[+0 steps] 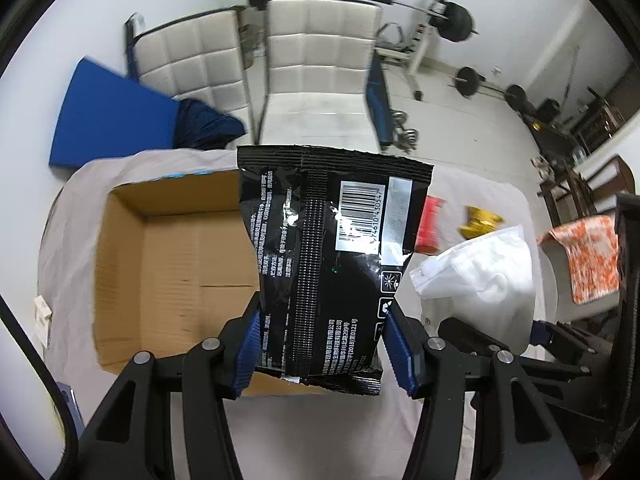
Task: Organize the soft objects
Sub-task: 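Carry the black pack and white bag over the box with both tools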
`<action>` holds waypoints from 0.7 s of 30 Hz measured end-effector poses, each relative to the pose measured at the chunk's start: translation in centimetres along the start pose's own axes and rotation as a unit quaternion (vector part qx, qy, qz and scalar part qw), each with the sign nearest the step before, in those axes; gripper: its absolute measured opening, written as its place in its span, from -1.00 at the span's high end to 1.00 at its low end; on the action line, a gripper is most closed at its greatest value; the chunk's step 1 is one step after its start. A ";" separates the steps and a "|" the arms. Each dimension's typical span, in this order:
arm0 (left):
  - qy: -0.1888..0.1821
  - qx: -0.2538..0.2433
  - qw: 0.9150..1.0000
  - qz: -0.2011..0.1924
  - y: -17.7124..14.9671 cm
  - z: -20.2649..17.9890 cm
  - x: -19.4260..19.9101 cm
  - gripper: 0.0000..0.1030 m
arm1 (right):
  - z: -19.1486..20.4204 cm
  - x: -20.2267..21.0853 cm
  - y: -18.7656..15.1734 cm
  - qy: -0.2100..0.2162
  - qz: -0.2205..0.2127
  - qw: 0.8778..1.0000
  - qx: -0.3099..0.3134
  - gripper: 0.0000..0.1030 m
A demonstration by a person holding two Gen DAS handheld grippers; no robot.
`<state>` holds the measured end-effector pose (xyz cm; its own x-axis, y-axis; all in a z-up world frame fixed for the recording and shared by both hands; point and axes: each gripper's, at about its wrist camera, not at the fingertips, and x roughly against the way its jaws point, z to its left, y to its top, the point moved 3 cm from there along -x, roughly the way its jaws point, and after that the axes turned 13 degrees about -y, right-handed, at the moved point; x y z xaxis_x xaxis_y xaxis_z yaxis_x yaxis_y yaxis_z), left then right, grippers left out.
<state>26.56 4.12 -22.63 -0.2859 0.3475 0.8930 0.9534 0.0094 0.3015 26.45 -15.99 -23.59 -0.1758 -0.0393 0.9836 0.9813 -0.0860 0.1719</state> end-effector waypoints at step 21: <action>-0.075 0.124 0.980 0.133 6.5 20.0 -11.2 -0.03 | 18.5 -13.3 7.5 -0.036 0.095 0.995 0.021 -0.43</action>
<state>37.89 19.02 -37.29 -0.0235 0.5033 0.8638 0.9917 0.1209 -0.0434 37.63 2.33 -34.38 0.0171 0.0206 0.9996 0.9990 -0.0427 -0.0163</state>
